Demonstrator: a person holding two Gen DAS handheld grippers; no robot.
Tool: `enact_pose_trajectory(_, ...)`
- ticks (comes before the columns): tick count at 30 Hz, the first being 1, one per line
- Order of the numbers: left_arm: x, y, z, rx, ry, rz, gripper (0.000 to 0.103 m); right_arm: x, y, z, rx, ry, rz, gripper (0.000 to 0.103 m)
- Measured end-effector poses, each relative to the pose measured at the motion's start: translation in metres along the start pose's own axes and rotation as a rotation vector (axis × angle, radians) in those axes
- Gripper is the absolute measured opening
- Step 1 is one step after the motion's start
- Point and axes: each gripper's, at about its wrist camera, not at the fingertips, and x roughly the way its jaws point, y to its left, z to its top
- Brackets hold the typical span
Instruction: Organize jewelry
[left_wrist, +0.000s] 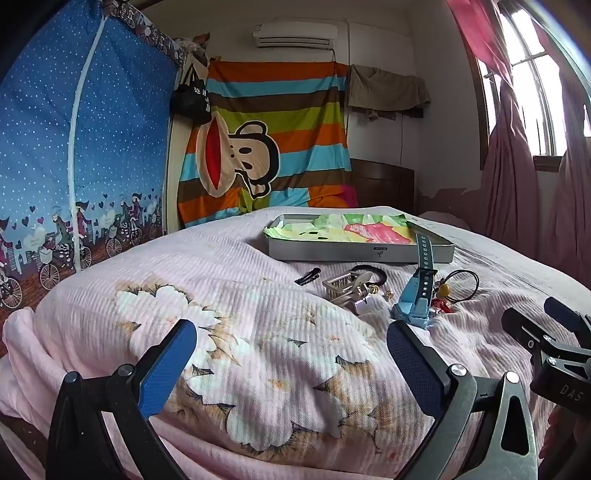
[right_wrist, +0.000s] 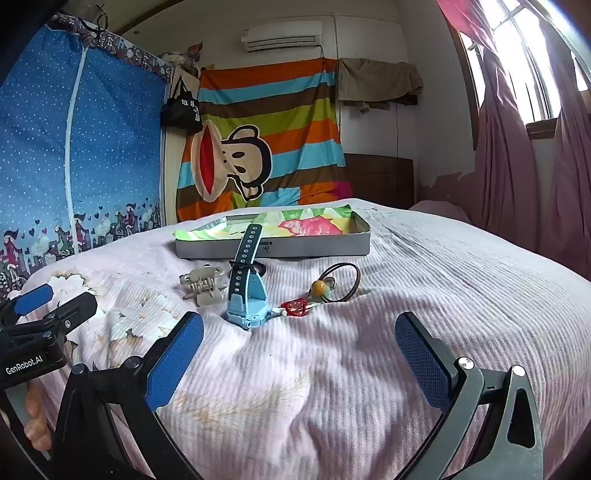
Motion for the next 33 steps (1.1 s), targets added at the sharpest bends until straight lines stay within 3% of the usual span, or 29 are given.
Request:
enact_pose_trajectory(17,0.008,-0.011,-0.005,-0.016,0.005,0.008,0.103,-0.002,-0.001,0.000,0.000,-0.006,-0.003,0.102)
enact_pose_trajectory(33,0.004,0.003,-0.002,-0.030,0.009,-0.001,0.103,-0.001,0.001,0.000,-0.003,-0.006,-0.004,0.102)
